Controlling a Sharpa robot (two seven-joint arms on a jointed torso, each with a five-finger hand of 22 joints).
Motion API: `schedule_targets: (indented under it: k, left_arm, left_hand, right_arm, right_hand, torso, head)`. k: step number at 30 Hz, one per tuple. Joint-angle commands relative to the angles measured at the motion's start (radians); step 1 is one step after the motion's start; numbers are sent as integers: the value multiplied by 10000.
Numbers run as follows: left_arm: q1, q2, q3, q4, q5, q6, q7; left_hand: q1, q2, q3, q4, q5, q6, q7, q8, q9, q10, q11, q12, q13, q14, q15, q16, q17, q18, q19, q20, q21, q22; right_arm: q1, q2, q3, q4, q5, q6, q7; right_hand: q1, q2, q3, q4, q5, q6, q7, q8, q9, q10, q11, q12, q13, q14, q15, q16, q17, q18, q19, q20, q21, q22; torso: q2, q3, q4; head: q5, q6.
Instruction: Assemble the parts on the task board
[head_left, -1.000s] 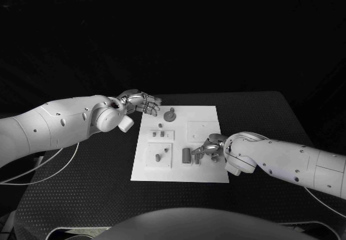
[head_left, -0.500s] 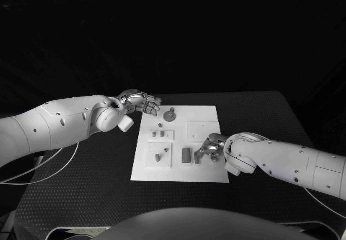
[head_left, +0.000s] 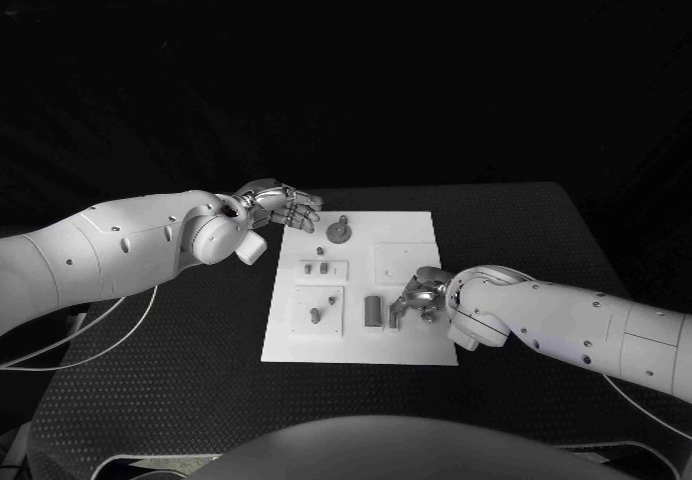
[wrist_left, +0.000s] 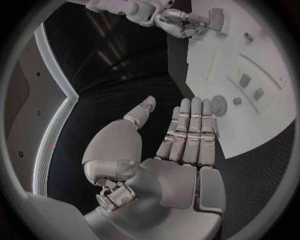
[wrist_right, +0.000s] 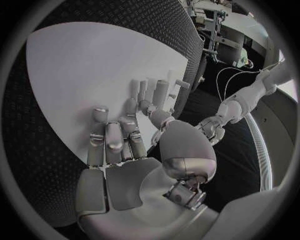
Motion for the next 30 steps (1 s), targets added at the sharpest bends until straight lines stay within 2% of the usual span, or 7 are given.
schedule_targets:
  k: [1, 8, 15, 19, 25, 26, 30]
  left_arm:
    - [11, 15, 7, 22, -16, 129, 93]
    - [11, 19, 7, 11, -17, 119, 100]
    - [11, 38, 7, -15, -17, 59, 118]
    - [10, 74, 6, -82, -16, 6, 183]
    - [8, 160, 6, -278, 141, -145, 337]
    - [8, 180, 7, -312, 179, -168, 370]
    - [6, 267, 10, -432, 196, -471, 633]
  left_hand:
    - [-40, -41, 6, 52, 21, -47, -9, 12, -7, -62, 28, -37, 8, -22, 49, -57, 18, -35, -70, -16, -33, -13]
    - [-40, -41, 5, 52, 21, -48, -8, 12, -7, -62, 28, -37, 8, -21, 49, -59, 19, -35, -70, -15, -32, -13]
    - [-42, -46, 2, 51, 21, -50, -8, 11, -8, -64, 29, -38, 8, -21, 50, -60, 21, -35, -71, -15, -32, -13]
    - [-49, -65, -6, 52, 21, -64, -3, 4, -11, -84, 35, -48, 3, -19, 51, -63, 24, -34, -71, -13, -30, -12]
    - [-51, -78, -10, 50, 21, -71, -5, 1, -12, -93, 38, -52, 1, -20, 52, -66, 26, -33, -72, -13, -30, -12]
    - [-48, -75, -8, 50, 22, -69, -11, 3, -11, -93, 37, -52, 1, -20, 52, -66, 27, -33, -73, -13, -29, -12]
    - [-20, -44, 8, 43, 22, -33, -66, 27, -1, -92, 34, -48, 2, -14, 47, -70, 33, -28, -69, -15, -25, -10]
  right_arm:
    - [-124, 85, -62, 22, -133, 234, 131]
    - [-123, 14, -62, -55, 51, 200, 387]
    - [51, -274, -61, -123, 886, 740, 1225]
    - [422, -602, -61, 70, 1338, 889, 1702]
    - [948, -1096, -53, 340, 2012, 844, 2909]
    - [1032, -1160, -39, 325, 2193, 748, 3232]
    - [1318, -1280, 19, 2, 4028, 747, 4516]
  right_hand:
    - [108, 185, 8, -57, 50, 84, -10, 57, 11, 77, -7, -52, -14, 75, -28, -60, 9, 131, 59, -18, 0, 149]
    - [-36, -3, -88, 7, 36, 77, -5, 52, -1, 85, -4, -87, -26, 11, -31, -71, -89, 131, 56, 10, -20, 143]
    - [-921, -1452, -326, 849, 48, -858, 345, -469, -250, -204, 318, -133, 51, -484, 134, -99, -565, 131, -29, 60, -167, 108]
    - [-1461, -2347, -103, 1878, 32, -1676, 699, -807, -357, -694, 658, -63, 192, -1116, 463, -48, -879, 131, -260, 118, -234, 170]
    - [-1677, -2385, -473, 2072, 11, -2011, 839, -855, -327, -952, 795, 20, 249, -1349, 610, 10, -838, 131, -494, 164, -206, 210]
    - [-1660, -2335, -486, 2077, 12, -2021, 847, -846, -318, -969, 799, 28, 250, -1371, 618, 12, -838, 131, -514, 165, -202, 210]
    - [-1353, -1732, -744, 1676, -3, -2063, 855, -759, -258, -1090, 813, -62, 143, -1532, 638, -108, -922, 131, -717, 216, -240, 176]
  torso:
    - [2, -2, -3]
    - [0, -4, 0]
    - [-19, -1, -6]
    - [-19, 2, -4]
    - [-91, 8, -41]
    - [-102, 9, -47]
    - [-232, 1, -107]
  head:
    - [-4, 1]
    - [-4, 1]
    - [25, 1]
    - [1, 1]
    - [-4, 14]
    - [-12, 135]
    - [13, 391]
